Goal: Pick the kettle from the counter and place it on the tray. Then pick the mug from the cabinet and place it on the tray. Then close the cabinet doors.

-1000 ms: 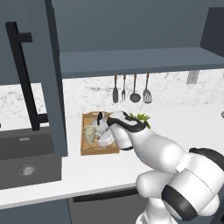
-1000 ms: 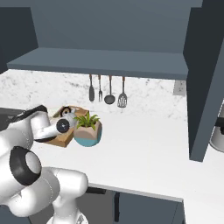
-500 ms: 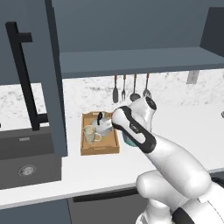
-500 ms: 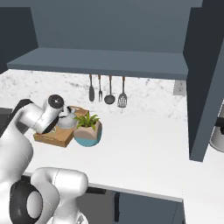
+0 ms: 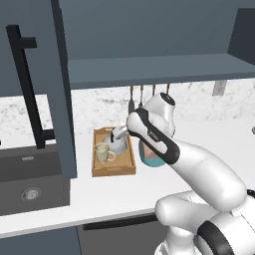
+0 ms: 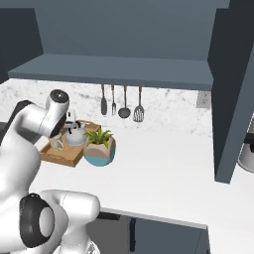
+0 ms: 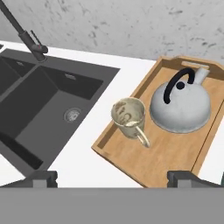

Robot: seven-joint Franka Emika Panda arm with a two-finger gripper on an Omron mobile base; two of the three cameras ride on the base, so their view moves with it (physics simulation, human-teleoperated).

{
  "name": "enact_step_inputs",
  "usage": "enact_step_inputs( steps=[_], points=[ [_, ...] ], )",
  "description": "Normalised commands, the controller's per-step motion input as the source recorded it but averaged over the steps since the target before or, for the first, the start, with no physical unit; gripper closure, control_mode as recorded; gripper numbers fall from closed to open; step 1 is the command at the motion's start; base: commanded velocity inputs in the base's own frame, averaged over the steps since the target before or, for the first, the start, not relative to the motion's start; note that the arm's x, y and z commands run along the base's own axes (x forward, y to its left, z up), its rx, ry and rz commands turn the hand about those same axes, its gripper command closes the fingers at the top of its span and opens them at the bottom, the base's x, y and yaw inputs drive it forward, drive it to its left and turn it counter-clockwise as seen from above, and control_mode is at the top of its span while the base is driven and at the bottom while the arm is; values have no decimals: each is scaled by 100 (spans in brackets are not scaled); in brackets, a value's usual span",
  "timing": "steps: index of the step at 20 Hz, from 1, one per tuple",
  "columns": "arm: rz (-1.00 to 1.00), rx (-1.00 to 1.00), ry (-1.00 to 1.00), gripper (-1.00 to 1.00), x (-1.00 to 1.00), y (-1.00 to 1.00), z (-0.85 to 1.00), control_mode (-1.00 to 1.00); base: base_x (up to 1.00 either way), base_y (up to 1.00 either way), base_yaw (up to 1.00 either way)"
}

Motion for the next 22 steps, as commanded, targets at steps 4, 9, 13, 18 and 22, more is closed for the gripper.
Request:
enact_step_inputs(
  steps=[4, 9, 13, 18, 22],
  points=[
    [0, 0, 0, -100, -4, 0, 0, -100, 0, 0, 0],
    [-1, 0, -1, -100, -39, 3, 0, -100, 0, 0, 0],
    [-5, 0, -2, -100, -73, 0, 9, -100, 0, 0, 0],
    [-12, 0, 0, -100, -50, 7, 24, -100, 0, 0, 0],
    [-10, -1, 0, -100, -8, 13, 5, -100, 0, 0, 0]
  ],
)
